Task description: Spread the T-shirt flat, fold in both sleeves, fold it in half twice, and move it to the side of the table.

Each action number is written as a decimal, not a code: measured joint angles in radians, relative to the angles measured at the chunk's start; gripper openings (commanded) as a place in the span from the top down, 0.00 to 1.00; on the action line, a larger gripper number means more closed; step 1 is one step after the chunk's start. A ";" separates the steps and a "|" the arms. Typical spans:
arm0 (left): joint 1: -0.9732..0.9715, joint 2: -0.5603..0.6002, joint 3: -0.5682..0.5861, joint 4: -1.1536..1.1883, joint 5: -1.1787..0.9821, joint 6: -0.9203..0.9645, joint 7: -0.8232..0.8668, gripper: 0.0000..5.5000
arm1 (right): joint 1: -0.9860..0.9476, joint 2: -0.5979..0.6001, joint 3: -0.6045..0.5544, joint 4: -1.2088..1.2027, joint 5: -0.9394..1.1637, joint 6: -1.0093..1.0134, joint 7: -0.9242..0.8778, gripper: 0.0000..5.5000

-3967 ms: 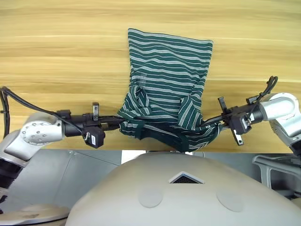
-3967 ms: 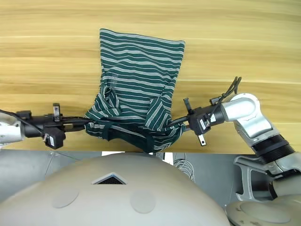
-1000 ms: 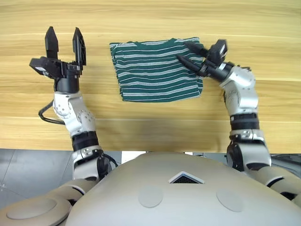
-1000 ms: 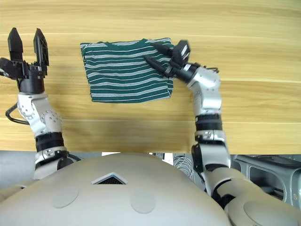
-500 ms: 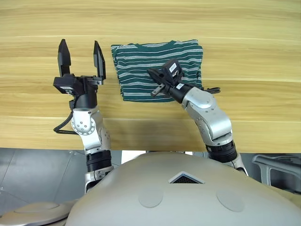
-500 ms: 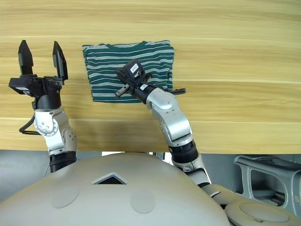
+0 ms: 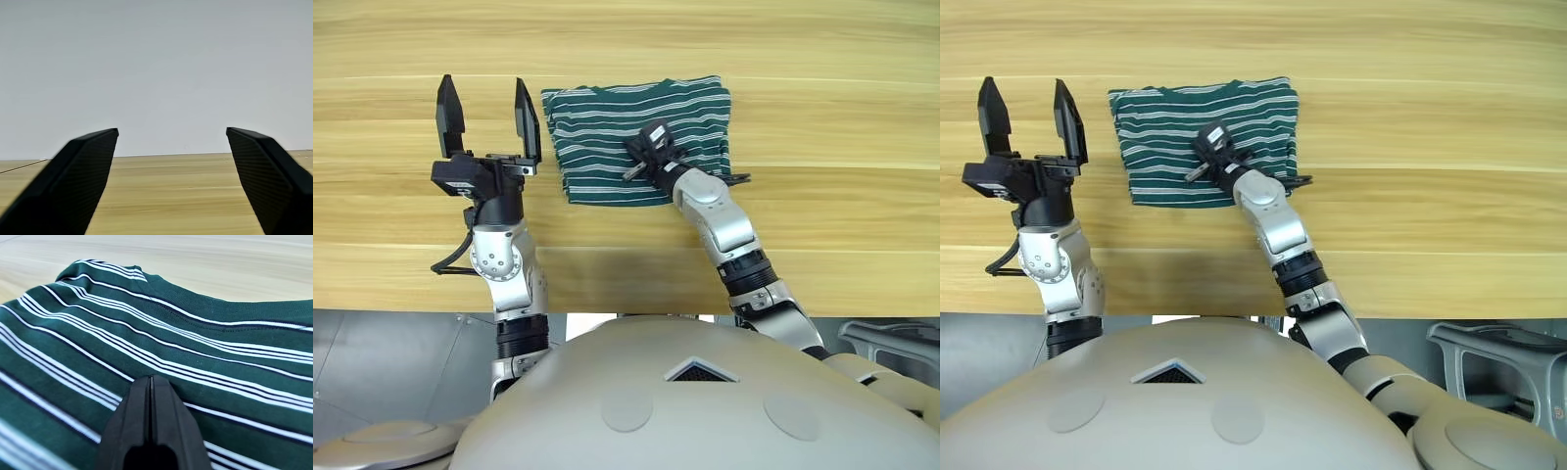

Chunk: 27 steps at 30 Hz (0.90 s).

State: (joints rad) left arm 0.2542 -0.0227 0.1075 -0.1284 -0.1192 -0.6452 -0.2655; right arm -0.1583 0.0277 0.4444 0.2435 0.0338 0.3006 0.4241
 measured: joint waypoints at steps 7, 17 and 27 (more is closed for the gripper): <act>-0.005 0.022 -0.009 -0.002 -0.007 0.003 0.009 0.28 | -0.112 -0.401 0.062 0.202 0.094 -0.569 0.750 1.00; -0.016 0.047 -0.033 -0.007 -0.048 0.006 0.006 0.28 | -0.296 -0.469 -0.196 0.173 0.426 -0.680 0.998 1.00; 0.002 0.047 -0.050 -0.033 -0.056 0.002 0.010 0.28 | 0.090 -0.394 -0.147 -0.209 -0.069 -0.343 0.272 1.00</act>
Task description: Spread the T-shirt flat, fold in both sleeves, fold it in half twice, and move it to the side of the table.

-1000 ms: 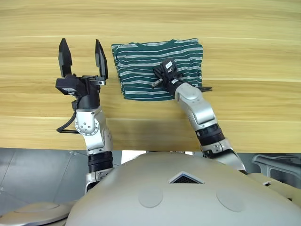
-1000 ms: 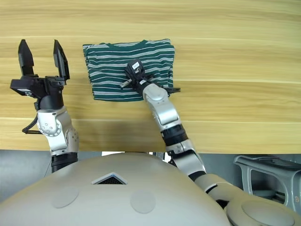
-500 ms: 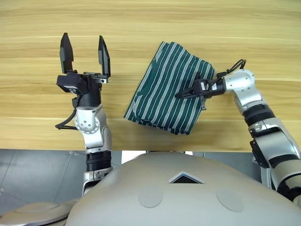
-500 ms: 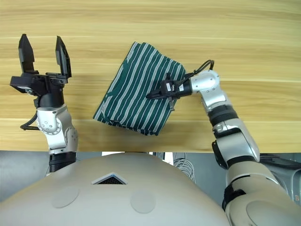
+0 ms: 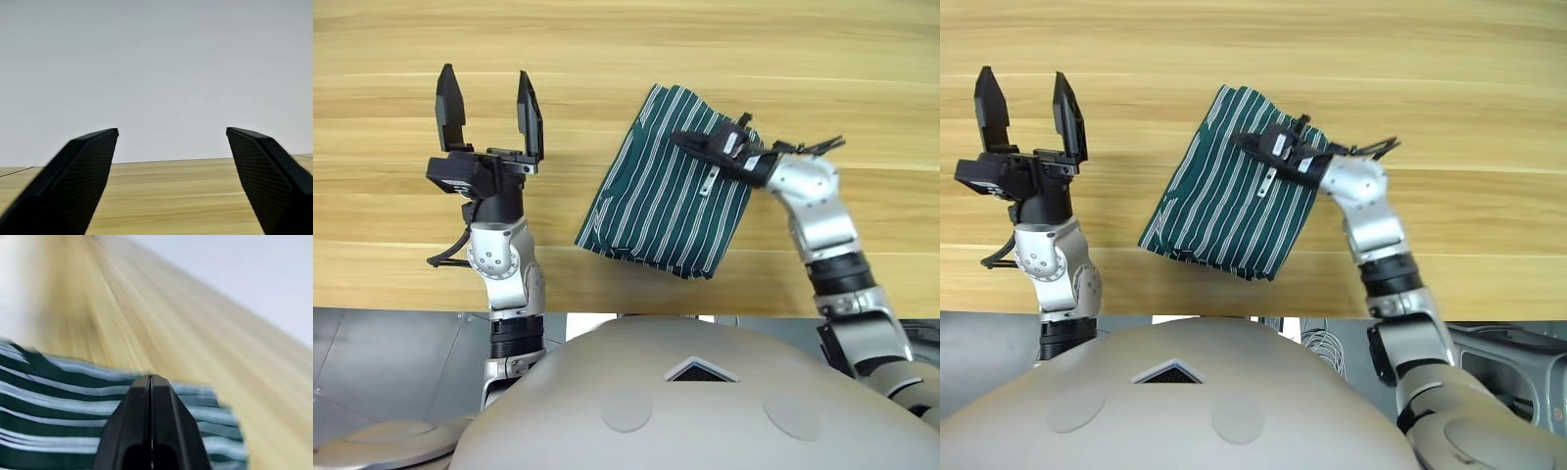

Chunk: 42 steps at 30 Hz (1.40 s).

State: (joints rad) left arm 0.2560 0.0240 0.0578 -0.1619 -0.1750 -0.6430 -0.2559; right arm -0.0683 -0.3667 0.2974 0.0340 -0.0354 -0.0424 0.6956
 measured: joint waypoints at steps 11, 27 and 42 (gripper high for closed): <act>0.001 0.018 0.006 -0.010 -0.011 -0.003 0.000 0.28 | 0.013 0.081 0.086 0.021 -0.131 0.179 -0.168 1.00; -0.029 0.039 -0.011 -0.062 -0.021 0.028 -0.003 0.28 | -0.331 0.255 0.302 0.588 -0.185 -0.343 0.005 1.00; -0.023 0.058 -0.007 -0.073 -0.034 0.029 -0.003 0.28 | -0.400 0.273 0.172 0.726 -0.198 -0.276 -0.149 1.00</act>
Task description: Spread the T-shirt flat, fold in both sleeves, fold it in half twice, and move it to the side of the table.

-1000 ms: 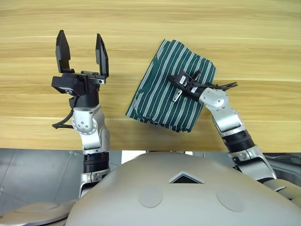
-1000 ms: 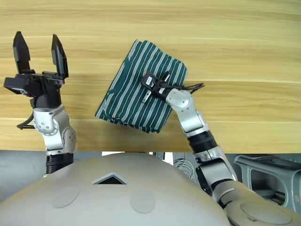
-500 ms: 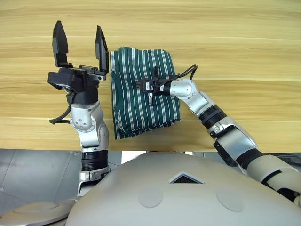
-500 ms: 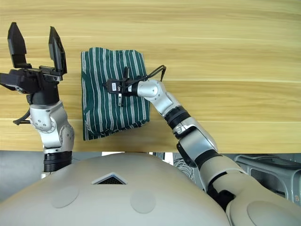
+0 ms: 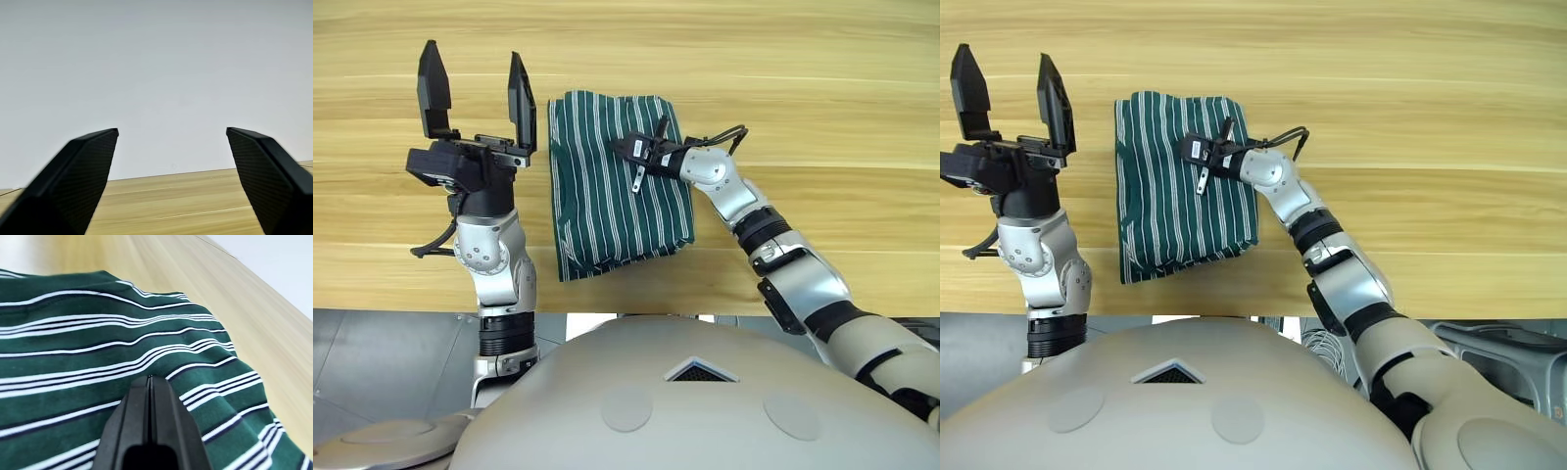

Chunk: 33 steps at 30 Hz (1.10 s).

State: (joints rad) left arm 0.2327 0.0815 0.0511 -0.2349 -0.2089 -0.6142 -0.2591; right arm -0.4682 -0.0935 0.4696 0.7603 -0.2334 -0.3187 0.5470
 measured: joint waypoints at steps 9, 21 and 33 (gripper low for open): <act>0.015 0.002 0.003 -0.043 -0.016 0.013 0.001 0.28 | -0.064 0.007 -0.105 0.131 0.018 0.048 -0.089 1.00; 0.004 0.032 0.002 -0.037 -0.035 0.045 -0.033 0.28 | 0.090 -0.084 -0.179 -0.449 0.245 -0.119 0.099 1.00; 0.026 0.898 0.251 0.445 0.217 -0.117 -0.528 0.02 | 0.435 -0.648 -0.374 -0.626 0.324 -0.287 0.405 0.73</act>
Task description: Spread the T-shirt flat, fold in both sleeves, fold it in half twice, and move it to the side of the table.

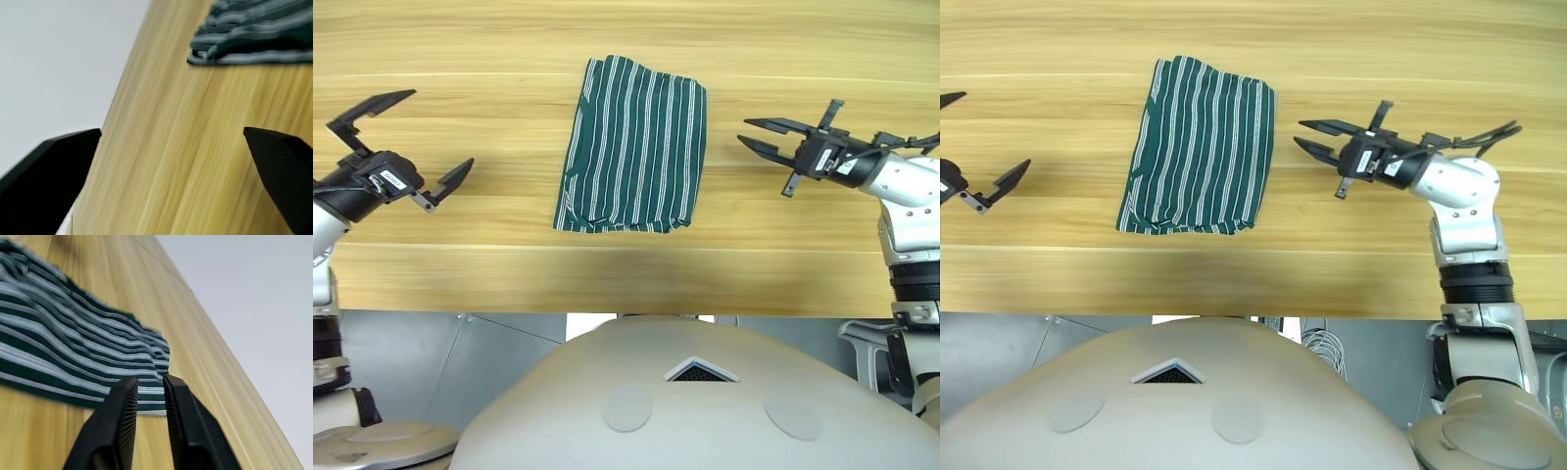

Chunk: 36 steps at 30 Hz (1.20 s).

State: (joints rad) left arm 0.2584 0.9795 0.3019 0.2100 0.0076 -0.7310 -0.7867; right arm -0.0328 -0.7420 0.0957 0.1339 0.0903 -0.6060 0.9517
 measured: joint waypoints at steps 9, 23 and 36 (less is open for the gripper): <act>-0.169 0.007 -0.283 0.025 0.139 -0.150 -0.062 0.02 | 0.114 -0.060 0.162 0.013 -0.087 -0.067 0.128 0.43; -0.384 -0.038 -0.538 0.178 0.394 -0.365 0.058 0.02 | -0.126 0.105 0.267 0.144 -0.482 -0.197 -0.204 0.39; -0.524 -0.199 -0.717 0.329 0.399 -0.418 0.188 0.14 | -0.195 0.135 0.344 0.189 -0.529 -0.206 -0.301 0.39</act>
State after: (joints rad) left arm -0.2660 0.7810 -0.4148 0.5393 0.4062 -1.1490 -0.5982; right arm -0.2283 -0.6070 0.4393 0.3228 -0.4388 -0.8120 0.6510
